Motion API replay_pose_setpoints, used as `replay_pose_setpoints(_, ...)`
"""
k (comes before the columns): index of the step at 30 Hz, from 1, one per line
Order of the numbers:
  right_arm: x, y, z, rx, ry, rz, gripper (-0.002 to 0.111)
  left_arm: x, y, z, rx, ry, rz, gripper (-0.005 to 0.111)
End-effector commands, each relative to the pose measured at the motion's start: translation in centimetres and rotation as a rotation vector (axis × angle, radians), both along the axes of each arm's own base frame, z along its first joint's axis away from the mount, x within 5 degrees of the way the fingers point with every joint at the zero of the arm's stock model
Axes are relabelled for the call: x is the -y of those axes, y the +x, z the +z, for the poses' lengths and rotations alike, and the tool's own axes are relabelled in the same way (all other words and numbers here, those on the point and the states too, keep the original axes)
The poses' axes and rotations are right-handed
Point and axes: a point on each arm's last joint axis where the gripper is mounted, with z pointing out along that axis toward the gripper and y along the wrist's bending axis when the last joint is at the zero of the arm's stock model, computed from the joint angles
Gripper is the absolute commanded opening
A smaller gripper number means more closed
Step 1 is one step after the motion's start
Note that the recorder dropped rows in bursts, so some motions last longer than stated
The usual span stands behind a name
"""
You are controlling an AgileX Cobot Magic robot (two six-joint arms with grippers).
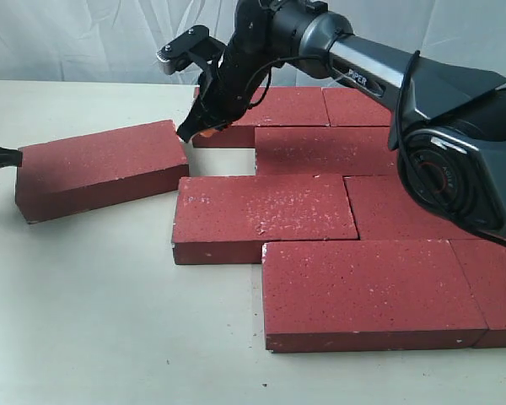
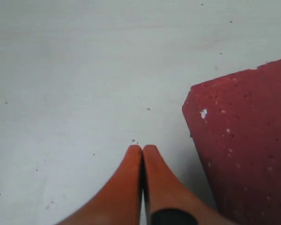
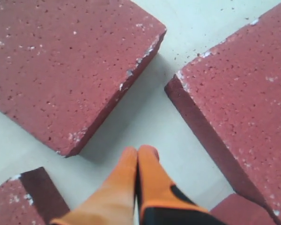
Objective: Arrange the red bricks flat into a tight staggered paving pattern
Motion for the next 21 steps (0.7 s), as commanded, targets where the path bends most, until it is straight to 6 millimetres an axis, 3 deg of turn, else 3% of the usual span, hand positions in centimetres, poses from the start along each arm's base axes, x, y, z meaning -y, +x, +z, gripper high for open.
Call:
replay_pose_setpoints(1, 0.1, 0.4, -1.2, -0.025, -0.002, -0.054, -0.001, -0.5, 0.3, -0.2, -0.002, -0.047, 0.032, 0.0)
replay_pose_setpoints(15, -2.2, -0.3, -4.9, -0.057, 0.038, -0.088, -0.001, 0.1, 0.5, -1.6, -0.053, -0.122, -0.004, 0.0)
replay_pose_setpoints(21, -3.0, -1.0, -4.9, -0.068, 0.025, -0.064, -0.001, 0.6, 0.5, -1.6, -0.067, -0.16, -0.043, 0.0)
